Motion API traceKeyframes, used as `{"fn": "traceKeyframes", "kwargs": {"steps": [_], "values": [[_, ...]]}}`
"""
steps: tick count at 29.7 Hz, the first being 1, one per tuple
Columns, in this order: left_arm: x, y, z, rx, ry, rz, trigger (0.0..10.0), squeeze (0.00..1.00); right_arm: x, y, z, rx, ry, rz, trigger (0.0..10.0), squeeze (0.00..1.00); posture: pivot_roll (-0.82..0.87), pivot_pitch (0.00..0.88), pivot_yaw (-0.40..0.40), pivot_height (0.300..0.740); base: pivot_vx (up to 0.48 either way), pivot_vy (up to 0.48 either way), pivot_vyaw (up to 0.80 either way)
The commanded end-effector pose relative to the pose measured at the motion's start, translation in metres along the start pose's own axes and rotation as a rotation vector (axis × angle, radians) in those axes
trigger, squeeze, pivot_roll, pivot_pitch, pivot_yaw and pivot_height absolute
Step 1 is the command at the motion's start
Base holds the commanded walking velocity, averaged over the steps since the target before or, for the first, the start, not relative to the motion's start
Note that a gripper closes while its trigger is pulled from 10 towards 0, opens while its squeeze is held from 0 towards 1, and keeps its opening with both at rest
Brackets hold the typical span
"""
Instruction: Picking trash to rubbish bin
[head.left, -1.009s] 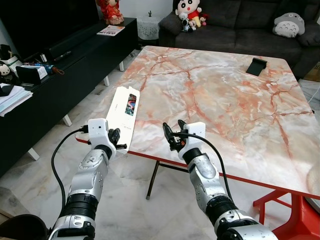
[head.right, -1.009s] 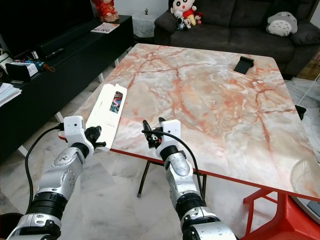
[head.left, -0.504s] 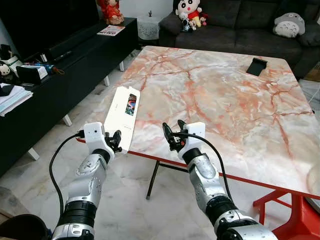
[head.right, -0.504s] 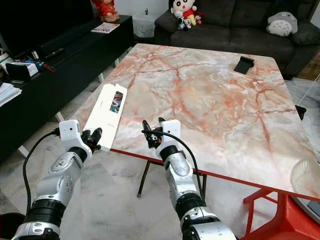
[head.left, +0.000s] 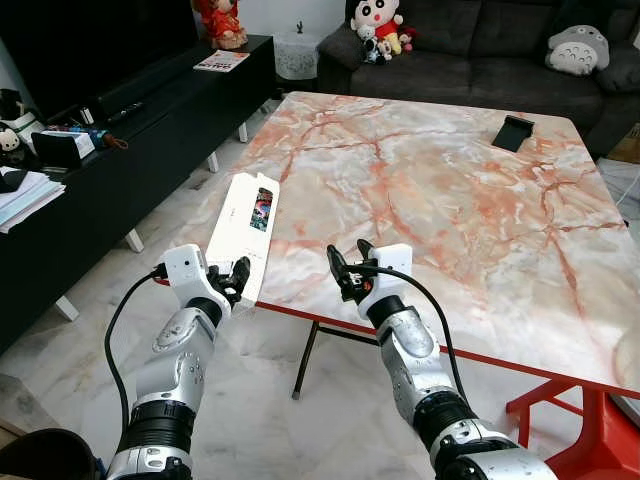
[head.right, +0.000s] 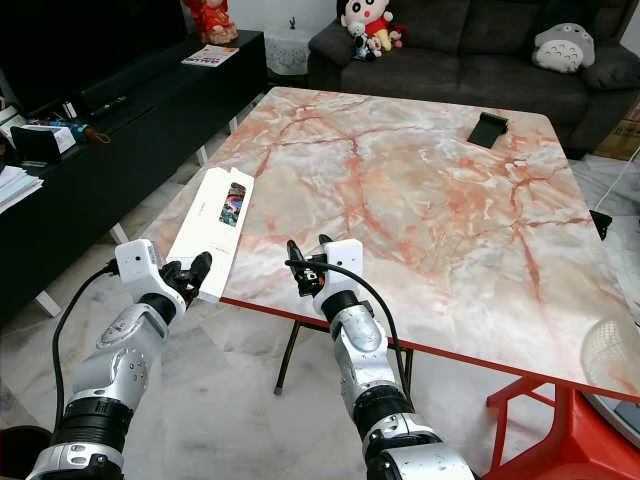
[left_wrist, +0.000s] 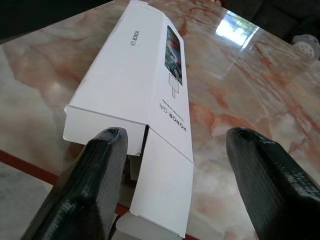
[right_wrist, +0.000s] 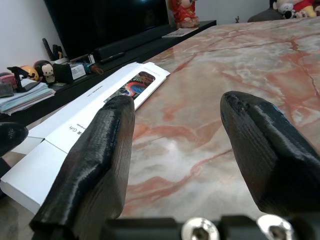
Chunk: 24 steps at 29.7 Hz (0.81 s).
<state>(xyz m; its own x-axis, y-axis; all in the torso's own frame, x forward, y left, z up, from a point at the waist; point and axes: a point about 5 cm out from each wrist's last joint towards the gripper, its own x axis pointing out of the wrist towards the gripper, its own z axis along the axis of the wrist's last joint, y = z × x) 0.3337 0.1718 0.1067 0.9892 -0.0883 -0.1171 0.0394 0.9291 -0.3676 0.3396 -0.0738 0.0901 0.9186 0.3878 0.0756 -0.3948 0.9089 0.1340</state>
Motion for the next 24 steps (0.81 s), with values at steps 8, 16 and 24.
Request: {"fn": "traceKeyframes", "kwargs": {"steps": [8, 16, 24], "values": [[-0.002, 0.006, -0.003, 0.006, 0.021, 0.036, 10.0, 1.00, 0.002, 0.004, 0.001, -0.008, 0.002, 0.020, 10.0, 0.00, -0.01, 0.000, -0.002, 0.740, 0.000, 0.000, 0.00], [-0.003, 0.013, -0.015, 0.002, 0.061, 0.073, 10.0, 0.00, 0.002, 0.004, 0.000, -0.006, 0.005, 0.020, 10.0, 0.00, -0.01, 0.000, 0.000, 0.740, 0.000, 0.000, 0.00], [-0.003, 0.015, -0.020, 0.000, 0.083, 0.083, 10.0, 0.00, 0.002, 0.004, 0.001, -0.007, 0.003, 0.024, 10.0, 0.00, -0.01, 0.000, -0.006, 0.740, 0.000, 0.000, 0.00]]}}
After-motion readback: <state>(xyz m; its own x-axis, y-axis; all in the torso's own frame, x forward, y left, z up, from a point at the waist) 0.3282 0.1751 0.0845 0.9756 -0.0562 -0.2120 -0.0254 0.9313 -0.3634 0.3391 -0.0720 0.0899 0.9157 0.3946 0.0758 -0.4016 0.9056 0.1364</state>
